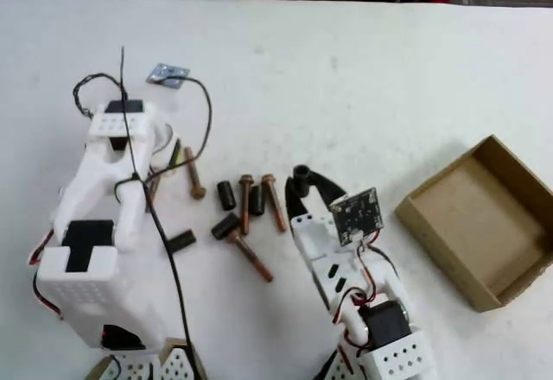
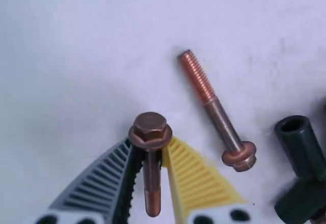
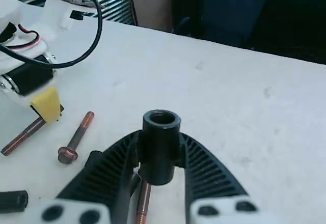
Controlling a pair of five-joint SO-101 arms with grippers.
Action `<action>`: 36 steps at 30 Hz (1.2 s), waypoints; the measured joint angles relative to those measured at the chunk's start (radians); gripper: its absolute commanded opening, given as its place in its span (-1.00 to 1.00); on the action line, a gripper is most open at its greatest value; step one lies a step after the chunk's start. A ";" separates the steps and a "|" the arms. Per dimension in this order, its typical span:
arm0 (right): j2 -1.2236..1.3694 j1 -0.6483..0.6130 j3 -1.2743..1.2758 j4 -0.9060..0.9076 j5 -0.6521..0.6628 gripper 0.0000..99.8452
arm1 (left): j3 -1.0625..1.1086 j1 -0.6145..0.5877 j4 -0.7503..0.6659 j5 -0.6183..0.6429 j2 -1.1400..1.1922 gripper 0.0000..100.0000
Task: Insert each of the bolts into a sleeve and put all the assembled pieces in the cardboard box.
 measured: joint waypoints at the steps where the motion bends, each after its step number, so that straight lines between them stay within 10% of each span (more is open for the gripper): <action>1: 0.000 -0.003 0.000 -0.009 -0.006 -0.97 | 0.000 0.009 0.000 0.000 -0.015 -0.96; 36: 0.000 -0.247 0.000 -0.152 -0.015 -0.97 | 0.387 0.374 -0.071 0.170 -1.370 -0.96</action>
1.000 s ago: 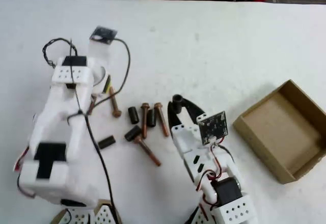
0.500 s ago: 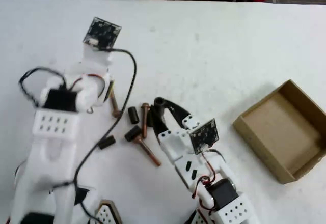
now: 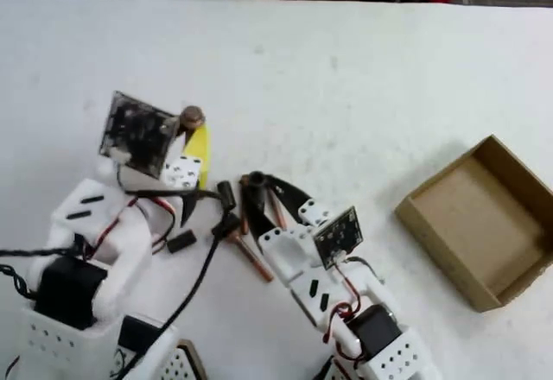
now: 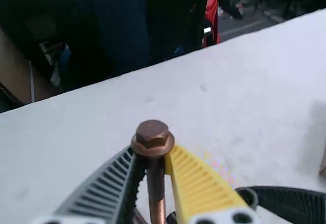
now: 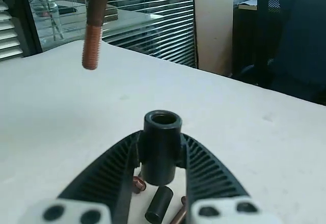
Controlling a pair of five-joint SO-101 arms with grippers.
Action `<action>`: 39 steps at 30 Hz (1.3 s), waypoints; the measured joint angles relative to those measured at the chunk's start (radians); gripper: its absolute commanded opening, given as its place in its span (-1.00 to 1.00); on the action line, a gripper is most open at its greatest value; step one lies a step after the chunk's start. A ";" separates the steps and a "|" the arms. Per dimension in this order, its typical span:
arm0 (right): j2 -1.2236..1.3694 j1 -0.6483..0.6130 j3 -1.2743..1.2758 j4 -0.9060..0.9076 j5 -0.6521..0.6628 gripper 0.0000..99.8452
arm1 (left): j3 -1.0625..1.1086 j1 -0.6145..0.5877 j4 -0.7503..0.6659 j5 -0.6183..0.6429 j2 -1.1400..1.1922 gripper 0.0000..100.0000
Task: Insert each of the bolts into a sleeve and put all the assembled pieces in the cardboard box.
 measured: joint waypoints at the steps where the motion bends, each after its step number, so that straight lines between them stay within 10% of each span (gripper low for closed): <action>1: 0.000 -0.003 0.000 0.000 0.000 -0.97 | 0.000 0.006 -0.017 0.025 -0.008 -0.96; 21: 0.000 -0.002 0.000 0.025 0.049 -0.97 | 0.075 0.147 -0.127 0.339 -0.029 -0.95; 39: 0.000 -0.003 0.000 0.029 0.054 -0.97 | 0.236 0.233 -0.377 0.348 -0.029 -0.95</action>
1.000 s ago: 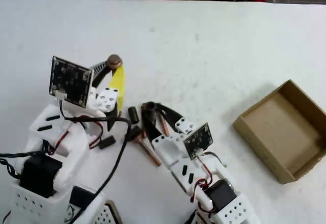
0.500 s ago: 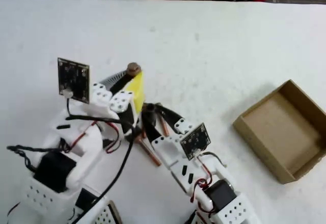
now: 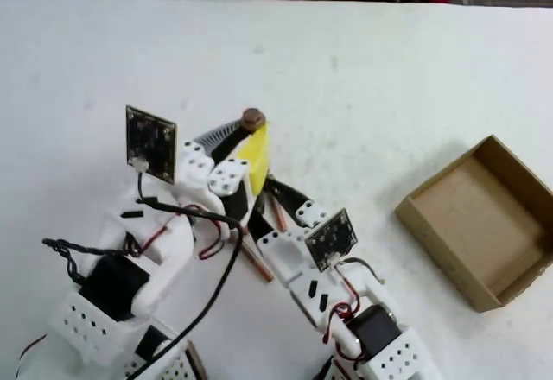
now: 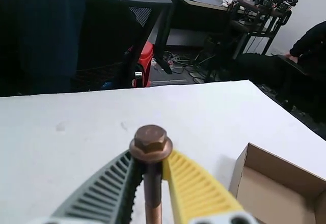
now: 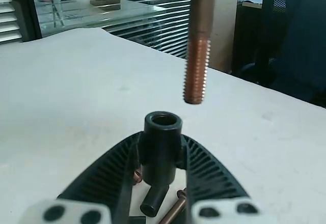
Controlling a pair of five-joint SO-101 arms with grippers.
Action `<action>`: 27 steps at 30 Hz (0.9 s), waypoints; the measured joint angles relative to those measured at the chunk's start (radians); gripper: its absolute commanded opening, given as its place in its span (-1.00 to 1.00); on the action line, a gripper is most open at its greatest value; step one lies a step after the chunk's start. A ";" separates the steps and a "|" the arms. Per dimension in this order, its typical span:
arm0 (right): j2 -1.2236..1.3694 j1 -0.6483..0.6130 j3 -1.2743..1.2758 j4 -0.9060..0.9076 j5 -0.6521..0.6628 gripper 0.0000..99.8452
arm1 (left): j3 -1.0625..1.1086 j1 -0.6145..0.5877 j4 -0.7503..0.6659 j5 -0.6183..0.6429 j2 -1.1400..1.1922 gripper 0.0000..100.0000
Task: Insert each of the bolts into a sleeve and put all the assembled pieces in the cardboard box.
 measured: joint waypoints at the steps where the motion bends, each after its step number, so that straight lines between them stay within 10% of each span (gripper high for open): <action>1: 0.000 0.000 0.000 0.000 0.000 -0.97 | 0.000 0.003 0.000 0.000 0.000 -0.95; 27: 0.000 0.003 0.000 0.002 0.000 -0.97 | 0.198 -0.002 -0.008 -0.035 -0.186 -0.95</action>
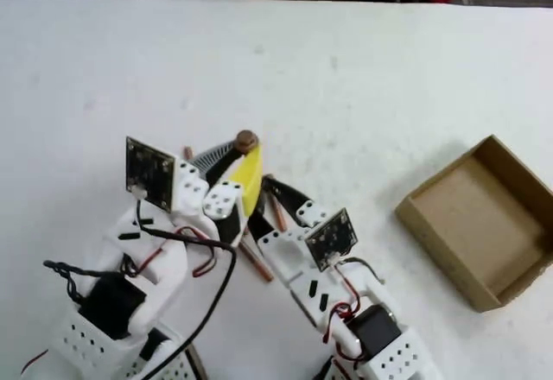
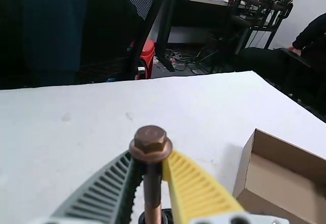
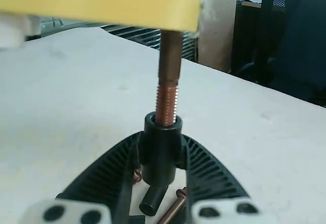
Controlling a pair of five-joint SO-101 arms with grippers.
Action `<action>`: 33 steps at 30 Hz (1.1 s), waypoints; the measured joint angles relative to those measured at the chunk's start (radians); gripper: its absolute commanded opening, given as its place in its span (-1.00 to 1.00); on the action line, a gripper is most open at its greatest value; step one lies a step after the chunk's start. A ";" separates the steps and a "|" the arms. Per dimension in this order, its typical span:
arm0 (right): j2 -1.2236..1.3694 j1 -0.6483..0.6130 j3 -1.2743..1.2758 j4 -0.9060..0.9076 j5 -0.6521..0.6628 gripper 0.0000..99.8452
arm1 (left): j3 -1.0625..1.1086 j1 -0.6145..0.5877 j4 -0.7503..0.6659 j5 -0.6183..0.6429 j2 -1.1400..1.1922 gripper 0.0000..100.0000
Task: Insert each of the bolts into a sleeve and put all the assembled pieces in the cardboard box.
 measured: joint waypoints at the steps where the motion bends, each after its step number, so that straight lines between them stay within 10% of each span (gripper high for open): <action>1: 0.000 0.000 0.000 0.000 0.000 -0.97 | 0.000 0.000 0.000 0.000 0.000 -0.95; 33: 0.002 -0.008 0.000 0.000 0.002 -0.97 | 0.063 0.011 0.138 -0.002 -0.011 -0.95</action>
